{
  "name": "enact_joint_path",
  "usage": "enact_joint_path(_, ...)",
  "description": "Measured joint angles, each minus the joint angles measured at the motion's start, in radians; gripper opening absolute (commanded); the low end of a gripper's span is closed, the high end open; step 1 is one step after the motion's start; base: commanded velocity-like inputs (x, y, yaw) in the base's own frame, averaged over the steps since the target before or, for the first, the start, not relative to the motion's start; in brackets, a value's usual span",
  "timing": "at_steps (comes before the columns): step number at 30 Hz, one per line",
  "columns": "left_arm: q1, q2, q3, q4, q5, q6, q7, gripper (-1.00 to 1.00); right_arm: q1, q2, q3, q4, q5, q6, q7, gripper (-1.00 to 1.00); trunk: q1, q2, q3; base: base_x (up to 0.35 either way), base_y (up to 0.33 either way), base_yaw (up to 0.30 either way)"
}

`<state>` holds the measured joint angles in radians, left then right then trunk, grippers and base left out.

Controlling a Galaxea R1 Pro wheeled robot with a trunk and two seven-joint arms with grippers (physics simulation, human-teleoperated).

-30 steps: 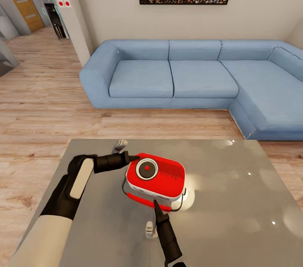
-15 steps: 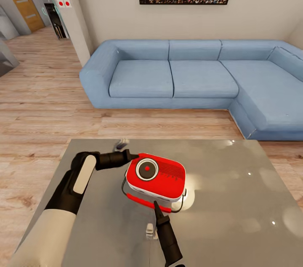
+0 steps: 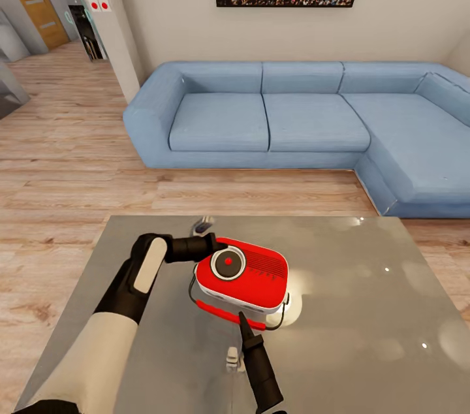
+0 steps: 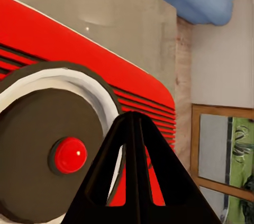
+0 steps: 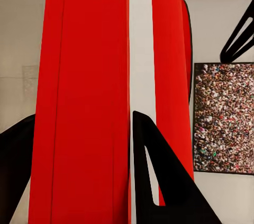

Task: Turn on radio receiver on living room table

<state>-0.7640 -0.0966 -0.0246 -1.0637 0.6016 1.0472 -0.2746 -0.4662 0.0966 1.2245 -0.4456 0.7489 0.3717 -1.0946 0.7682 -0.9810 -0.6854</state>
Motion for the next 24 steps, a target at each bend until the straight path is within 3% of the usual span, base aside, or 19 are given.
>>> enact_joint_path(8,-0.002,-0.004,0.0,0.001,0.0,-0.001,0.005,-1.0,0.0,0.0,0.0,0.0,0.0,0.0,0.0,-1.0,0.0,0.0,0.0,0.0,0.0,0.0)
enact_joint_path(11,-0.008,-0.005,0.001,0.008,0.001,-0.002,0.033,-1.0,0.0,0.0,0.0,0.0,0.0,-0.001,0.001,-1.0,0.0,0.0,0.0,0.0,0.0,0.0)
enact_joint_path(18,-0.032,-0.005,0.003,0.067,0.046,-0.006,0.066,-1.0,0.0,-0.001,0.0,0.0,0.0,-0.001,0.001,-1.0,0.0,0.0,0.0,0.0,0.0,0.0)
enact_joint_path(24,-0.038,-0.005,0.003,0.094,0.057,-0.007,0.069,-1.0,0.0,-0.001,0.0,0.0,0.0,-0.002,0.001,-1.0,0.0,0.0,0.0,0.0,0.0,0.0)
